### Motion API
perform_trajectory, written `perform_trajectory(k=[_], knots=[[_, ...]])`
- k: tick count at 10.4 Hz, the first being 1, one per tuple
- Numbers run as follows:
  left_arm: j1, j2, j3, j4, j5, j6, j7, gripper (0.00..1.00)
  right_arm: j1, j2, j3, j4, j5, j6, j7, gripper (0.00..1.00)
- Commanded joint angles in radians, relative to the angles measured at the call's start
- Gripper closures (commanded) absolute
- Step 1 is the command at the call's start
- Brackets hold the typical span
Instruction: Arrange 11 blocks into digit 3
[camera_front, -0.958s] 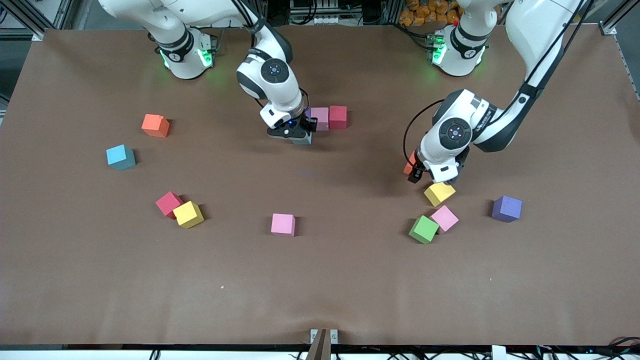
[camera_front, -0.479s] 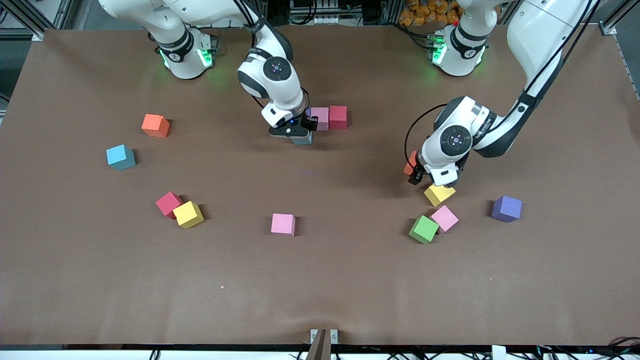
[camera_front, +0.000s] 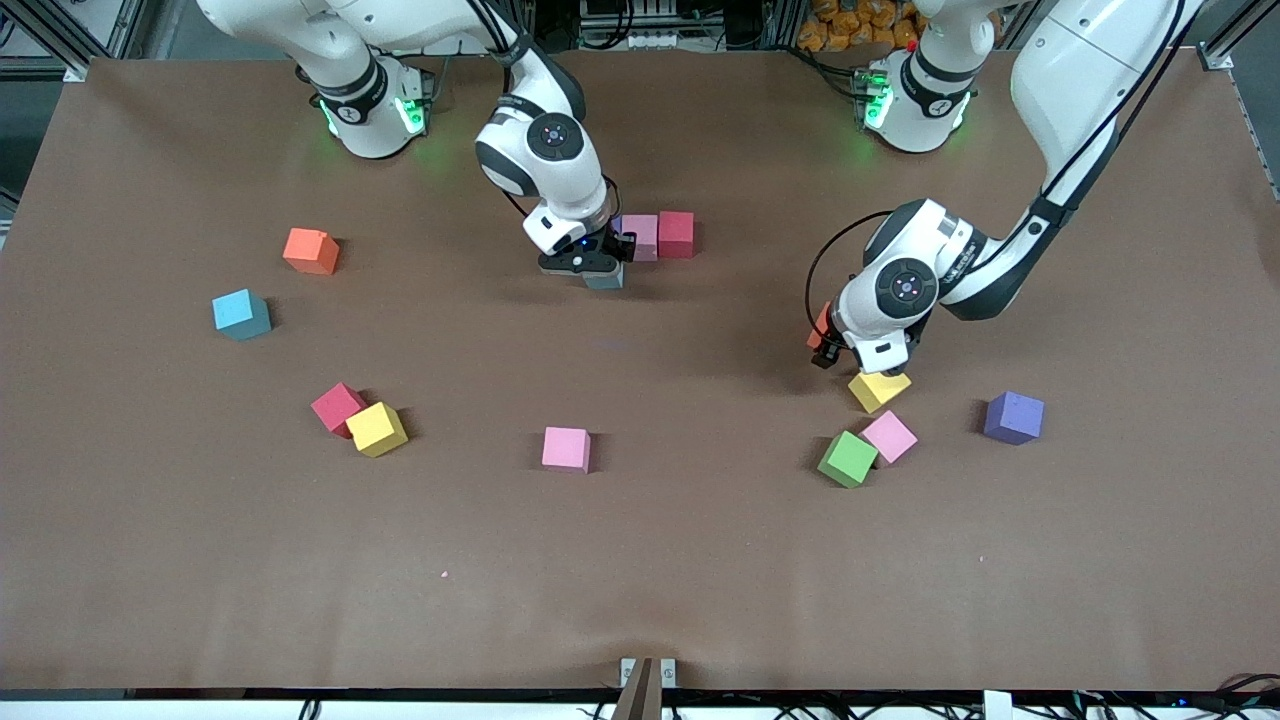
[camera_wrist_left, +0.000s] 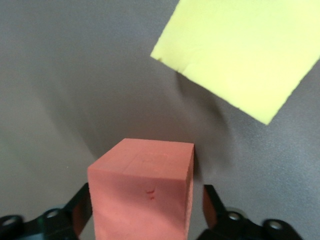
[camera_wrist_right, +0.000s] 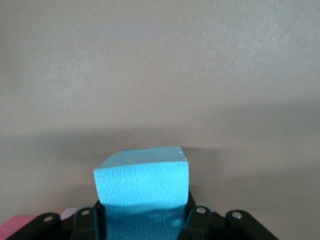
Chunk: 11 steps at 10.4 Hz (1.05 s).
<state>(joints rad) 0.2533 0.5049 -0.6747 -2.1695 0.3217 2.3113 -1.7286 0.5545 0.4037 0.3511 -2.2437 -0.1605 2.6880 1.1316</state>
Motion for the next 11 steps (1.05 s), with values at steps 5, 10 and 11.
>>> perform_trajectory(k=[5,10,11], knots=[[0.009,0.001,-0.013,0.098,0.033,-0.051,0.024,0.94,0.024,0.027,-0.027,0.007,-0.048,0.003,0.046,0.71],[-0.032,0.001,-0.059,0.29,0.025,-0.231,0.058,0.98,0.024,0.021,-0.03,0.004,-0.057,-0.002,0.046,0.71],[-0.058,0.003,-0.059,0.327,0.02,-0.259,0.069,0.98,0.024,0.021,-0.03,0.003,-0.06,-0.002,0.046,0.71]])
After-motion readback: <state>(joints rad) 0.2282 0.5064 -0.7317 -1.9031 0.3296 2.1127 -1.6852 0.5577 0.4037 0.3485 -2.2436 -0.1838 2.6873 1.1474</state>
